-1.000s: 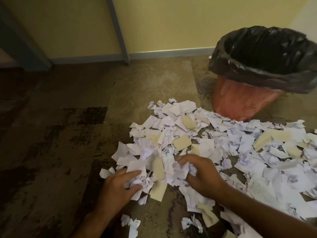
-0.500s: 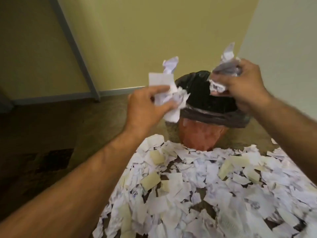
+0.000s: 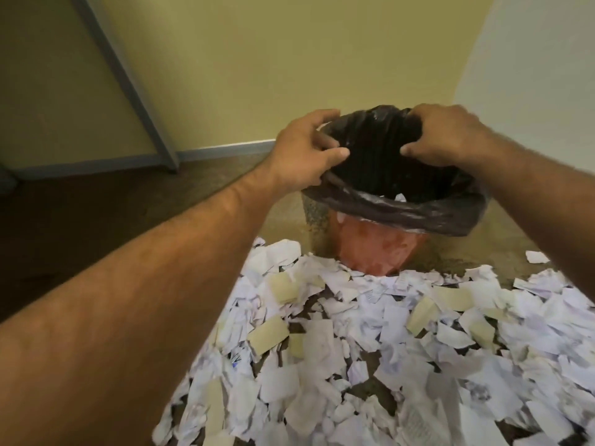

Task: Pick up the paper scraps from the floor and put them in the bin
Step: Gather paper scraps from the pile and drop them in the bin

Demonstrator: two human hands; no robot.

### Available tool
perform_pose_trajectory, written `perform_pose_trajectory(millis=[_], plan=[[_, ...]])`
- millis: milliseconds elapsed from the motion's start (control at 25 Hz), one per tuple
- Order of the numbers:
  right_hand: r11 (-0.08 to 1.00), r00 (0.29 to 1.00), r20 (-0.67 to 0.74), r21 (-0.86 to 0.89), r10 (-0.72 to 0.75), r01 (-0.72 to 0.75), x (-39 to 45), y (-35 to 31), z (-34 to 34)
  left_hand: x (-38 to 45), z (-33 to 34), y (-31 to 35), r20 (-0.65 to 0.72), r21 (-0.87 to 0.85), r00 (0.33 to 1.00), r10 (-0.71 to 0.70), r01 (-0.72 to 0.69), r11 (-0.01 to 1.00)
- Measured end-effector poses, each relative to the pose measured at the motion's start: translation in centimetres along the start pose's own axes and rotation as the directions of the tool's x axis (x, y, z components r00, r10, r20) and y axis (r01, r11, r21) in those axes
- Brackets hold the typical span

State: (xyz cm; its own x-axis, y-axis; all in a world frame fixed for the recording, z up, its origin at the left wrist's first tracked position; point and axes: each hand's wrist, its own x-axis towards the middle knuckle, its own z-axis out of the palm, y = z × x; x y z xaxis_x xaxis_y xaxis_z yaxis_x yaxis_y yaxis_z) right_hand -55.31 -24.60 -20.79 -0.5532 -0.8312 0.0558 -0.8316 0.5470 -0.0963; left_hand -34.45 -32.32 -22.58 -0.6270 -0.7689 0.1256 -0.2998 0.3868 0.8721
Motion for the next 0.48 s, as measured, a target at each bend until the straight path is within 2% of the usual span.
perform_pose_trajectory(millis=[80,120,200,280,360,440,480], plan=[[0.992,0.983,-0.164,0.074,-0.084,0.098,-0.7,-1.7,0.9,-2.0,-2.9,-2.5,-0.058,0.058,0.997,-0.059,0.062,0.996],[0.978,0.949,-0.271,0.088,-0.158,0.188,-1.2,-2.9,1.4,-3.2,-4.5,-4.2,-0.071,0.089,0.992,-0.107,0.113,0.99],[0.904,0.831,-0.441,0.093,-0.339,0.418,-3.4,-6.2,2.8,-6.7,-8.0,-8.1,-0.087,0.169,0.971,-0.221,0.233,0.958],[0.764,0.713,-0.476,0.121,-0.515,0.633,-6.9,-10.1,5.2,-11.4,-11.3,-12.4,-0.075,0.28,0.938,-0.338,0.345,0.896],[0.59,0.611,-0.379,0.184,-0.695,0.786,-10.9,-14.0,9.0,-17.3,-13.6,-16.4,-0.034,0.389,0.883,-0.469,0.444,0.807],[0.452,0.493,-0.093,0.281,-0.865,0.846,-15.0,-17.8,13.1,-23.8,-14.7,-19.4,0.012,0.496,0.782,-0.623,0.536,0.683],[0.415,0.411,0.077,0.296,-0.908,0.86,-16.9,-19.2,15.1,-27.0,-14.8,-20.3,0.034,0.528,0.707,-0.706,0.588,0.614]])
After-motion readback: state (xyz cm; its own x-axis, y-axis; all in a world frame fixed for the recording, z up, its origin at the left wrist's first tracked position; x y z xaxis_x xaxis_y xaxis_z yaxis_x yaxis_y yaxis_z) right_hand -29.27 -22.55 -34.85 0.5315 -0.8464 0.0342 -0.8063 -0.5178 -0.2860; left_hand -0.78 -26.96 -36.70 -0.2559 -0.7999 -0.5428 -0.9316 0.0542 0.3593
